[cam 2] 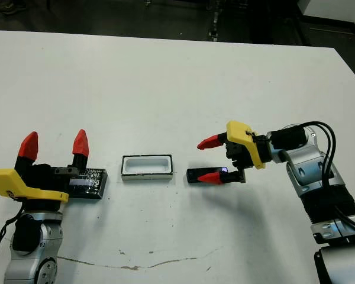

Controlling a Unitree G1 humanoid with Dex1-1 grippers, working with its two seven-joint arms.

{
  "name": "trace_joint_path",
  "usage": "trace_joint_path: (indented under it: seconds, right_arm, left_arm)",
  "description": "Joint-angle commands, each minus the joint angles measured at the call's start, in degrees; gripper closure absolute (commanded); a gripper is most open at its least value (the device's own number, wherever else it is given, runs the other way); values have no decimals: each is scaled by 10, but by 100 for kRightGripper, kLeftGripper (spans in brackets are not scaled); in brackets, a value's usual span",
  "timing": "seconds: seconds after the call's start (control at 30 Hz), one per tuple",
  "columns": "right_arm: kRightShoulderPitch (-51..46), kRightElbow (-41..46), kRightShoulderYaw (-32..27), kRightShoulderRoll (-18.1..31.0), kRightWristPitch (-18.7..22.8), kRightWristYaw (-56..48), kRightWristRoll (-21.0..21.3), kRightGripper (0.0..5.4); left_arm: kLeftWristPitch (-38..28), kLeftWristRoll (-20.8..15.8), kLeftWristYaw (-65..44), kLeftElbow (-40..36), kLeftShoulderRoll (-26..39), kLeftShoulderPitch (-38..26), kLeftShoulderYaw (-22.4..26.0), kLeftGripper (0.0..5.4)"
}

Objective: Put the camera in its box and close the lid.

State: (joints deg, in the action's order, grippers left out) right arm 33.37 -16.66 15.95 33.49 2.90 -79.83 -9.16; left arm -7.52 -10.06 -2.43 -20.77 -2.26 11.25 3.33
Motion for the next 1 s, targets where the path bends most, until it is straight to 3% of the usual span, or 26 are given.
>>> trace_joint_path:
  seconds: [0.03,0.33,0.5,0.8,0.93,1.0]
  right_arm:
    - [-10,-3,7,6,-16,-7,10,187]
    - [-19,8,15,10,-17,-2,21,336]
    - [-16,-2,18,8,-38,-15,20,290]
    - [-1,-17,31,12,-79,-25,46,145]
    - [6,-20,38,13,-65,-30,57,87]
    - [6,-24,36,11,-79,-29,58,54]
  left_arm:
    - [8,4,1,-4,4,7,-1,0]
    - [10,1,0,-4,2,8,-2,0]
    - [10,-4,-3,-4,3,7,-2,0]
    - [6,-1,-3,-2,3,8,-3,0]
    - [8,-9,-7,-3,3,8,-3,0]
    - [11,-7,-5,-5,2,9,-3,0]
